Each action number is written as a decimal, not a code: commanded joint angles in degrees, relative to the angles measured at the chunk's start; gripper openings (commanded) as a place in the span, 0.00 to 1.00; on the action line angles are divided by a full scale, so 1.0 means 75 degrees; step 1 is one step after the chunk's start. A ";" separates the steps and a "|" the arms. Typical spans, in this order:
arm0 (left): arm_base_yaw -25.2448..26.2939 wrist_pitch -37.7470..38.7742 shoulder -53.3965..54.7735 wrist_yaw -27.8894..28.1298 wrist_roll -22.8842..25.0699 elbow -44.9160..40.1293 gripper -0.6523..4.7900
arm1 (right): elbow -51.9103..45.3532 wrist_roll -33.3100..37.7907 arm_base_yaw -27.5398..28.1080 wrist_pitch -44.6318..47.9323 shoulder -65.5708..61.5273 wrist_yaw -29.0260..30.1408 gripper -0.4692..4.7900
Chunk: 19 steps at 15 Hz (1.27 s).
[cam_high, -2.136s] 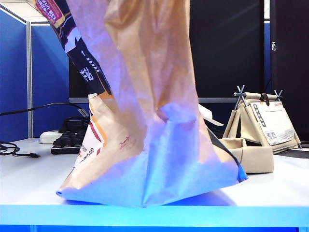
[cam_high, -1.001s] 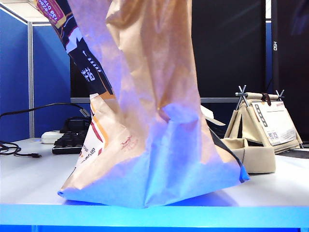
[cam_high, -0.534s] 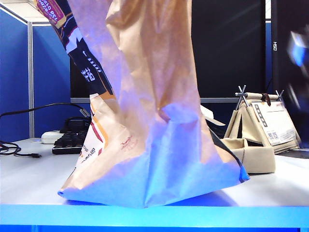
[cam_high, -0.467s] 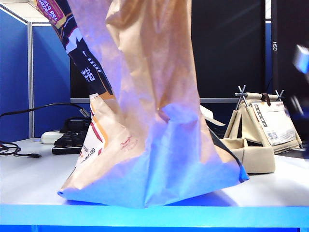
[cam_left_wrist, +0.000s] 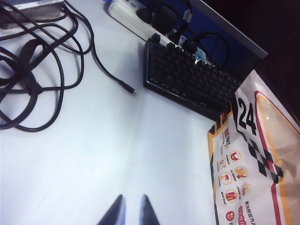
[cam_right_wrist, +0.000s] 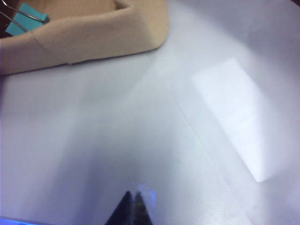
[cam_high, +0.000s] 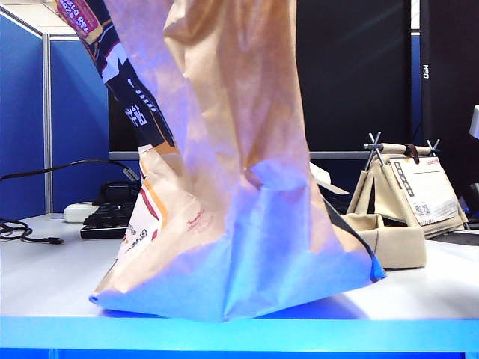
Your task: Open the paper bag and put two oranges into the paper bag.
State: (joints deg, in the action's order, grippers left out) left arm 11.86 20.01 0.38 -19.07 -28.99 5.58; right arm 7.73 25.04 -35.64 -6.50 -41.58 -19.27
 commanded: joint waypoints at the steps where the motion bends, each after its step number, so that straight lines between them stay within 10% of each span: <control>1: 0.0003 -0.0067 0.0003 -0.0012 0.0009 0.0009 0.22 | 0.0000 0.0035 -0.0085 -0.0219 0.0568 -0.0061 0.08; 6: -0.0096 -0.0799 -0.0017 -0.0006 0.0029 -0.0417 0.22 | -0.0105 0.0032 0.2005 -0.0478 0.3599 0.0536 0.08; 11: -0.2789 -0.1693 -0.0017 0.0172 0.0067 -0.0670 0.22 | -0.0580 0.0029 0.6391 -0.0050 0.5525 0.0085 0.08; 14: -0.3952 -0.1647 -0.0017 -0.0038 0.0064 -0.0670 0.22 | -0.1026 0.0017 0.6207 -0.0093 0.5525 -0.0627 0.08; 19: -0.3037 -0.1647 -0.0017 -0.0064 0.0067 -0.0670 0.22 | -0.1029 0.0020 0.5284 0.0096 0.5525 -0.0644 0.08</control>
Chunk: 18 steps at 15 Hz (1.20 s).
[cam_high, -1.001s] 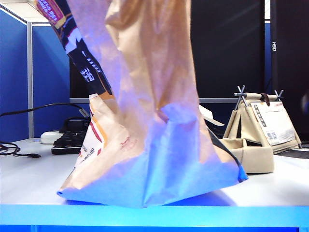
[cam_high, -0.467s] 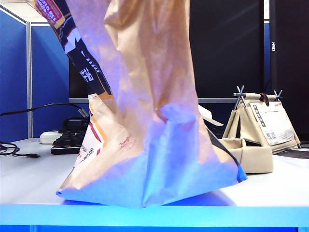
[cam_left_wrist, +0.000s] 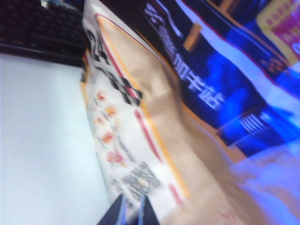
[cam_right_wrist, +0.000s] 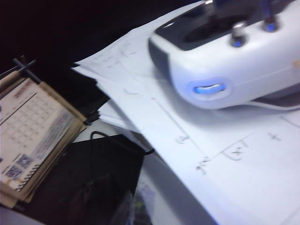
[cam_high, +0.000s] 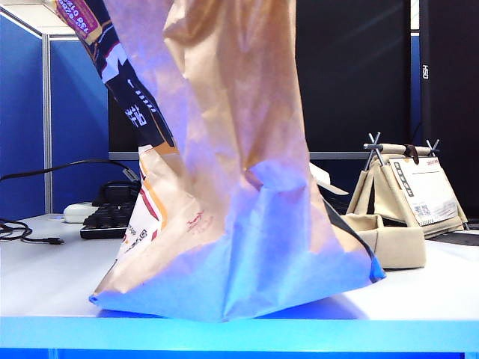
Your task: Open the paper bag and put two oranges into the paper bag.
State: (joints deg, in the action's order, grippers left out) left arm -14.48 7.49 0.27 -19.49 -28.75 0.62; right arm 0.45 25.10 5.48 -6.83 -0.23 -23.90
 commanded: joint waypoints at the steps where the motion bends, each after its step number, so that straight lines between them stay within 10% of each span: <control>1: 0.0889 0.0023 -0.0003 -0.0009 0.0035 -0.0009 0.22 | -0.0058 0.0009 -0.0280 0.0137 0.0012 -0.0029 0.08; 5: 0.1868 0.0023 -0.0003 0.0000 0.0035 -0.0006 0.22 | -0.0058 0.0012 -0.0772 0.0137 0.0012 -0.0058 0.08; 16: 0.1903 0.0023 -0.0003 -0.0003 0.0035 -0.0006 0.22 | -0.0058 0.0009 -0.1580 0.0137 0.0012 -0.0055 0.08; 18: 0.1903 0.0023 -0.0003 0.0498 0.1711 -0.0006 0.22 | -0.0058 -0.0624 -0.1577 0.0090 0.0012 -0.0076 0.08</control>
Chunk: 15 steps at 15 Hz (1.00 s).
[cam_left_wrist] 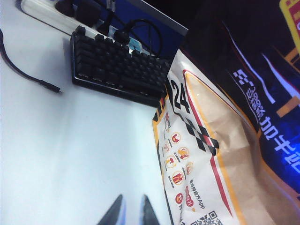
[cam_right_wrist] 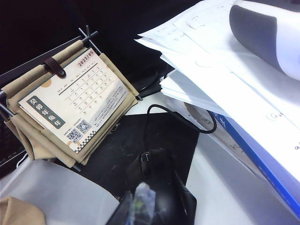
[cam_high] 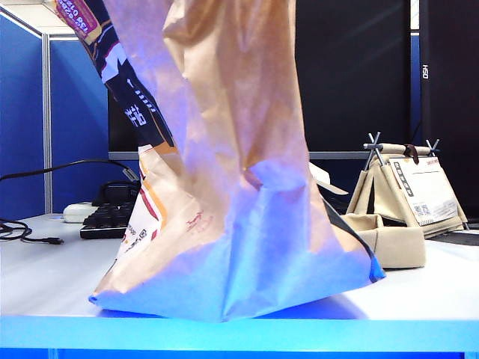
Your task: Open the paper bag and put two oranges into the paper bag.
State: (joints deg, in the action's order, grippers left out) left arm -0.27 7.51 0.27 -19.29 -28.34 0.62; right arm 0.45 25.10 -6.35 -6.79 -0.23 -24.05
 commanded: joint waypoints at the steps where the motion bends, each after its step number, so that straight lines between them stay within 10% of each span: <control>1: 0.0009 0.0020 -0.0003 0.0487 0.1824 -0.0006 0.22 | -0.0055 -0.1912 -0.0006 -0.0163 0.0012 0.0093 0.08; 3: 0.0009 0.0017 -0.0003 0.0688 0.2990 -0.0006 0.22 | -0.0052 -0.4430 -0.0035 -0.0184 -0.0026 0.0903 0.08; 6: 0.0012 0.0052 -0.0003 0.1760 0.6455 -0.0006 0.22 | -0.0052 -0.4141 -0.0035 -0.0178 -0.0026 0.1029 0.08; 15: 0.0009 0.0079 -0.0003 0.2028 0.6572 -0.0006 0.22 | -0.0052 -0.4144 -0.0035 -0.0082 -0.0020 0.1026 0.08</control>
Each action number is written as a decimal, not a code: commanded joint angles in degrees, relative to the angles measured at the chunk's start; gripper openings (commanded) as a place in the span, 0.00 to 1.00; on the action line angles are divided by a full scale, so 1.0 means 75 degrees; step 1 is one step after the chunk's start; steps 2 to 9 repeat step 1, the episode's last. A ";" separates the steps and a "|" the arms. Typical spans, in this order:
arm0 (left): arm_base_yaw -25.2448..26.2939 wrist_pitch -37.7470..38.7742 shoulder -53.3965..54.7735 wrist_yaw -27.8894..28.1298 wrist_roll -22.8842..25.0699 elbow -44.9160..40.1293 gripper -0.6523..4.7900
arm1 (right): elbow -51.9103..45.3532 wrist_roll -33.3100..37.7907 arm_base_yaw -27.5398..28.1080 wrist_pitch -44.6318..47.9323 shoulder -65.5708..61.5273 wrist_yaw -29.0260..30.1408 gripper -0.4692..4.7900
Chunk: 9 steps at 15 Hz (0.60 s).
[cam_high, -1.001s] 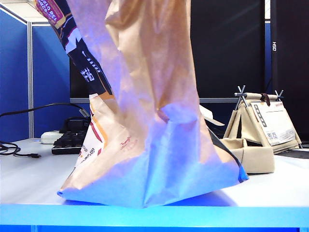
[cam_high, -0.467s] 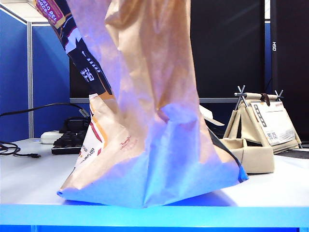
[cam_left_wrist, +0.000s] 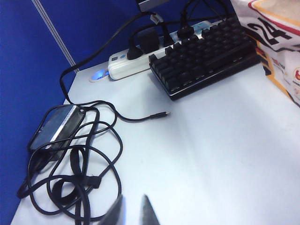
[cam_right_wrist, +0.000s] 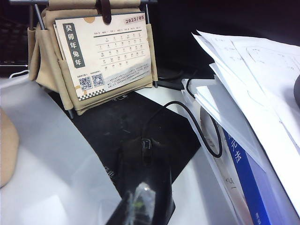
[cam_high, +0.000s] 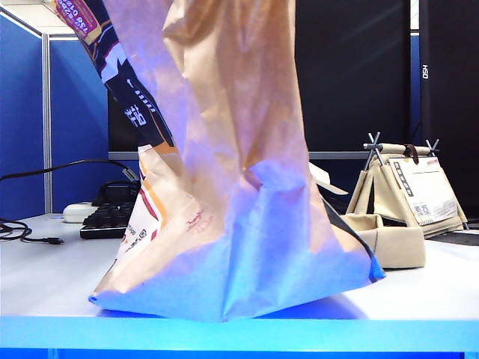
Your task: Open the paper bag and put two oranges into the paper bag.
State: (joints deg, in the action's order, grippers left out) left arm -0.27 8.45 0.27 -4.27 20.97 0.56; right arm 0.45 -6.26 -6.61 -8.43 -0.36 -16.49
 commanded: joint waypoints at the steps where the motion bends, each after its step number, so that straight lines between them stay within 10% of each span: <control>1: 0.0009 -0.0047 -0.0003 0.0026 -0.0006 0.0003 0.22 | -0.0052 0.0038 0.0000 0.0137 -0.0003 0.0017 0.08; 9: 0.0009 -0.0047 -0.0003 0.0026 -0.0006 0.0003 0.22 | -0.0052 0.0038 0.0000 0.0137 -0.0003 0.0017 0.08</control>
